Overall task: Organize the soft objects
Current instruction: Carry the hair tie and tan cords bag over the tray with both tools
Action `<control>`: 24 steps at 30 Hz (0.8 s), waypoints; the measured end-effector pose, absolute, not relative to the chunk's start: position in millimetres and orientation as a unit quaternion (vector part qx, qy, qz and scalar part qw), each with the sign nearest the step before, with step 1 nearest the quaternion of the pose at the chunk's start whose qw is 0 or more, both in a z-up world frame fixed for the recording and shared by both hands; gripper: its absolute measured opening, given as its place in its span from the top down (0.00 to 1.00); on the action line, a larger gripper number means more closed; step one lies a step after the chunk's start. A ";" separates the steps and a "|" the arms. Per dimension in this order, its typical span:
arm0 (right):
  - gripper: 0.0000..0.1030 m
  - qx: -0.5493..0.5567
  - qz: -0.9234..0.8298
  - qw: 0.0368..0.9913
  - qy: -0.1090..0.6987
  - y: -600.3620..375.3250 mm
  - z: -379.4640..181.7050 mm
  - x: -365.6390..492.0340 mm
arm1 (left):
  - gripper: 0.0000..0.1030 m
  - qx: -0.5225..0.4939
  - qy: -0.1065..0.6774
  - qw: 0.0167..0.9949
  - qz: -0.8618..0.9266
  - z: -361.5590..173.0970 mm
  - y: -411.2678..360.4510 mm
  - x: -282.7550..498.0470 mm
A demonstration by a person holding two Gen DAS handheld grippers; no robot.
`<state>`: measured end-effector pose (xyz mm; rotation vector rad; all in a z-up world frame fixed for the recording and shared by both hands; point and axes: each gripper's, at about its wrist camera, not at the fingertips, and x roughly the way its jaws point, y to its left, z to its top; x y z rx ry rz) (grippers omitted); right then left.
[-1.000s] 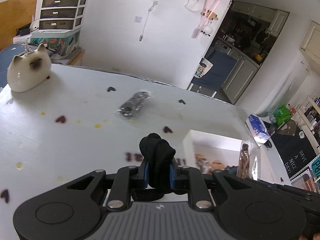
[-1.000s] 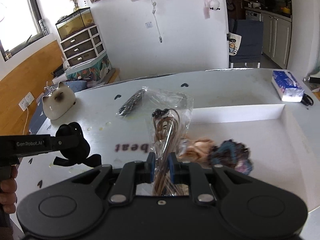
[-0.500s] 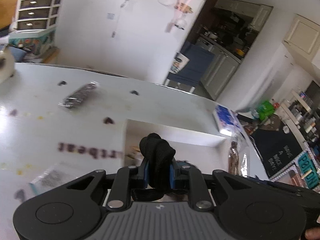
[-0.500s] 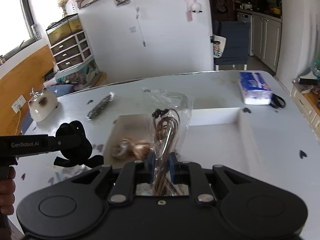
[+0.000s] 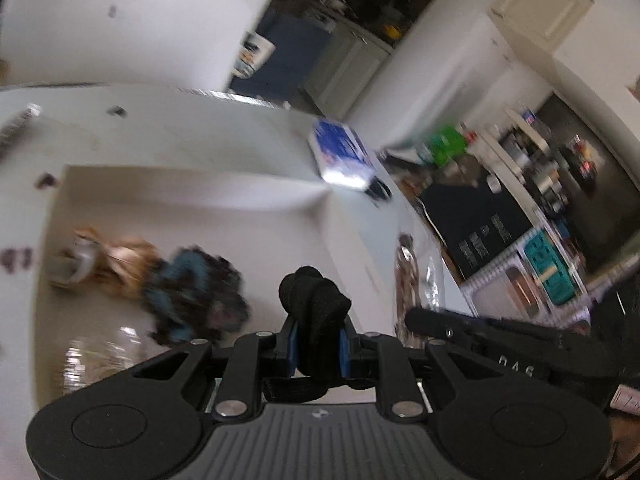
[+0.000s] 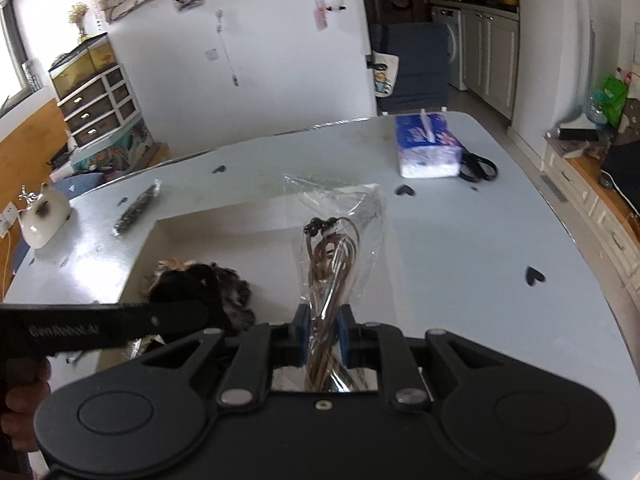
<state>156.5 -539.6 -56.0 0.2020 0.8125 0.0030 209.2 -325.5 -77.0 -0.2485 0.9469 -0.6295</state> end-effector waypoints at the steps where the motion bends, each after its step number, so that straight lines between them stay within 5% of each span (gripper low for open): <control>1: 0.85 0.098 0.000 0.913 0.396 -542.7 -57.2 156.5 | 0.80 -0.113 0.453 0.830 -0.305 -81.7 -331.3 211.1; 19: 0.84 0.062 0.044 0.880 0.469 -547.8 -99.6 184.6 | 0.80 -0.019 0.535 0.783 -0.315 -154.4 -378.3 234.6; 24: 0.53 0.029 0.042 0.877 0.477 -544.1 -106.9 192.2 | 0.80 -0.032 0.539 0.779 -0.319 -155.9 -373.8 239.2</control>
